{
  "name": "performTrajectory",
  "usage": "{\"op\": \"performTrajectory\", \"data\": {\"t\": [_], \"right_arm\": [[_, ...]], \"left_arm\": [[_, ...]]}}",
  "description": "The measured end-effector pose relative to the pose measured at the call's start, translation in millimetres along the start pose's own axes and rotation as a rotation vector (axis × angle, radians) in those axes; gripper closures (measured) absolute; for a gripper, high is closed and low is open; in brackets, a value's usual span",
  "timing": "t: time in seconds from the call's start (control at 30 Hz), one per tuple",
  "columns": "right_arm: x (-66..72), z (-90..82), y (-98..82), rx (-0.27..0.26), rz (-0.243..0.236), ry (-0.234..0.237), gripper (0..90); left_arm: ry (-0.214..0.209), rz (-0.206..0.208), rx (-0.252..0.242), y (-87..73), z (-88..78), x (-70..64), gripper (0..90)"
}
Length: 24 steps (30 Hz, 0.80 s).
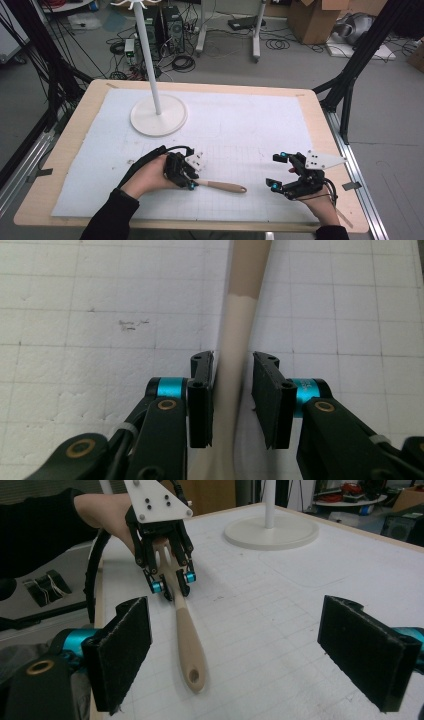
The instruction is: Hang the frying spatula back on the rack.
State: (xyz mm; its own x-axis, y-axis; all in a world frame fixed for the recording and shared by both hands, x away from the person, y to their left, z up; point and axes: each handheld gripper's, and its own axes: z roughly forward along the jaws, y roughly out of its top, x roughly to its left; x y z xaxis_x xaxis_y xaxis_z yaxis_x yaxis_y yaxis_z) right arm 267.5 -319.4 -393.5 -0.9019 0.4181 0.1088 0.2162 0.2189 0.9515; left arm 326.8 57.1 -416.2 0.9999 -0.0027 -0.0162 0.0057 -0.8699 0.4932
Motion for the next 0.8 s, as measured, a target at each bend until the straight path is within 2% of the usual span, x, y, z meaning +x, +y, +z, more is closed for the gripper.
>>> {"op": "performTrajectory", "data": {"t": [0.2, 0.3, 0.37, 0.67, 0.8], "right_arm": [[-0.5, 0.9, -0.2, 0.005, -0.002, 0.001, 13.1], [-0.2, 0.4, -0.2, 0.003, 0.006, 0.008, 13.3], [-0.2, 0.2, -0.2, 0.003, 0.007, 0.009, 13.3], [0.0, 2.6, -0.5, 0.012, 0.005, 0.021, 13.4], [-0.9, 1.3, -0.5, 0.009, 0.008, 0.023, 13.4]], "left_arm": [[-0.001, -0.001, 0.026, 3.4, 0.7, 0.9, 69.3], [0.0, 0.004, 0.037, 5.2, 1.4, 0.6, 72.1], [-0.009, -0.012, 0.038, 5.1, 1.4, 1.7, 73.4], [0.008, 0.033, 0.051, 7.0, 1.6, -0.8, 74.3], [0.003, 0.021, 0.048, 6.9, 2.0, -0.6, 73.9]]}}
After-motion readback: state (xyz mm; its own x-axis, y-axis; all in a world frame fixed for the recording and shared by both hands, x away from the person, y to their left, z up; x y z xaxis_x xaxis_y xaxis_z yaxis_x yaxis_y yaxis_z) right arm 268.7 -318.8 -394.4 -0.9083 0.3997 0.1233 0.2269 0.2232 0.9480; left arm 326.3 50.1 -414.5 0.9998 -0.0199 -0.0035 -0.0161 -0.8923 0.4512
